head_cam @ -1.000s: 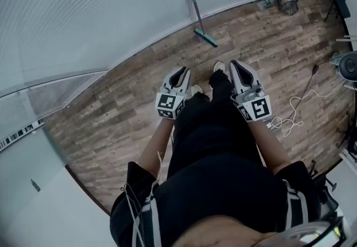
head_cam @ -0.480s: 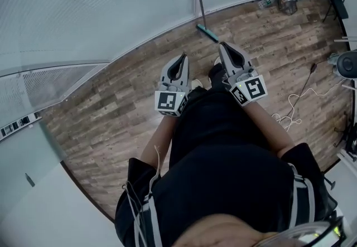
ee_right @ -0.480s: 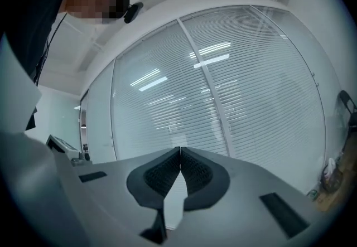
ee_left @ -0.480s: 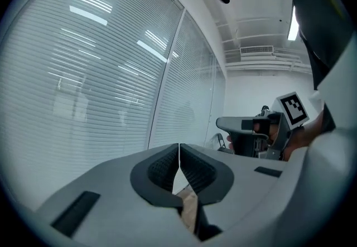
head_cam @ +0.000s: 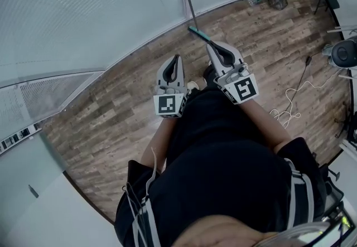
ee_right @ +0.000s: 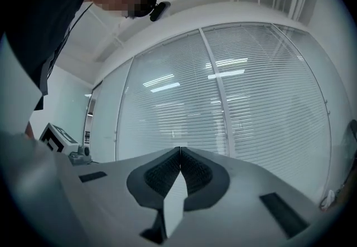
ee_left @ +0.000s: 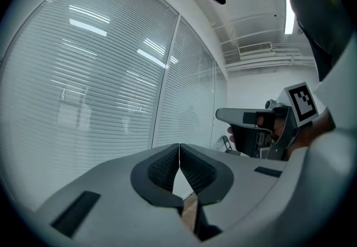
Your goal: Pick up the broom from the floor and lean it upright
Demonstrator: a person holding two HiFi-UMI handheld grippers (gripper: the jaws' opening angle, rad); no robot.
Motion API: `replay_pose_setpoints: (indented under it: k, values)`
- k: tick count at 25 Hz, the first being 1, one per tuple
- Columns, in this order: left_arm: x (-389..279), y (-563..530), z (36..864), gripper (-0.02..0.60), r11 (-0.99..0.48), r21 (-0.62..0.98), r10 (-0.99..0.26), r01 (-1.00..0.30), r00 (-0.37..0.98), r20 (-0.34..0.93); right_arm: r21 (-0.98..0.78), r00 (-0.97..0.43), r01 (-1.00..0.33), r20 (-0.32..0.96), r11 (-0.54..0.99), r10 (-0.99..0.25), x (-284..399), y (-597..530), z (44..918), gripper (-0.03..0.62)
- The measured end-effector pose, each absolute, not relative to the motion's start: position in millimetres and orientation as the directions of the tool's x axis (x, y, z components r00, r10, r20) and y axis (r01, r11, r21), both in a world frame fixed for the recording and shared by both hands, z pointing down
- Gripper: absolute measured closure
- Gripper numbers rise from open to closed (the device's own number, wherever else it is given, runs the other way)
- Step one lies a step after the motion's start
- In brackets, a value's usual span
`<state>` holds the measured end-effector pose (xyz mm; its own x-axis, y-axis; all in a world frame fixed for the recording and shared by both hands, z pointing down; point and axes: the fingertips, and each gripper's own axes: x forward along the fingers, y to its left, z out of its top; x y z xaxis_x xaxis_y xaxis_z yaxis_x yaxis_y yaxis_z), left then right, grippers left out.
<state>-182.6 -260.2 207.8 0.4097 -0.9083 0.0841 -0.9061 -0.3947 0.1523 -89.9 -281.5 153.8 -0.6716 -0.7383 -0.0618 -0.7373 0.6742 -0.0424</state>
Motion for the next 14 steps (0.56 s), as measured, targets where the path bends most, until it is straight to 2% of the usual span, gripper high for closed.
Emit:
replay_pose_setpoints:
  k: [14]
  values:
    - [-169,-272,210,0.561,-0.426,0.136,-0.895,-0.894,0.439,0.076,-0.041,-0.667,-0.742,-0.051,0.669,-0.744,-78,-294,152,0.576]
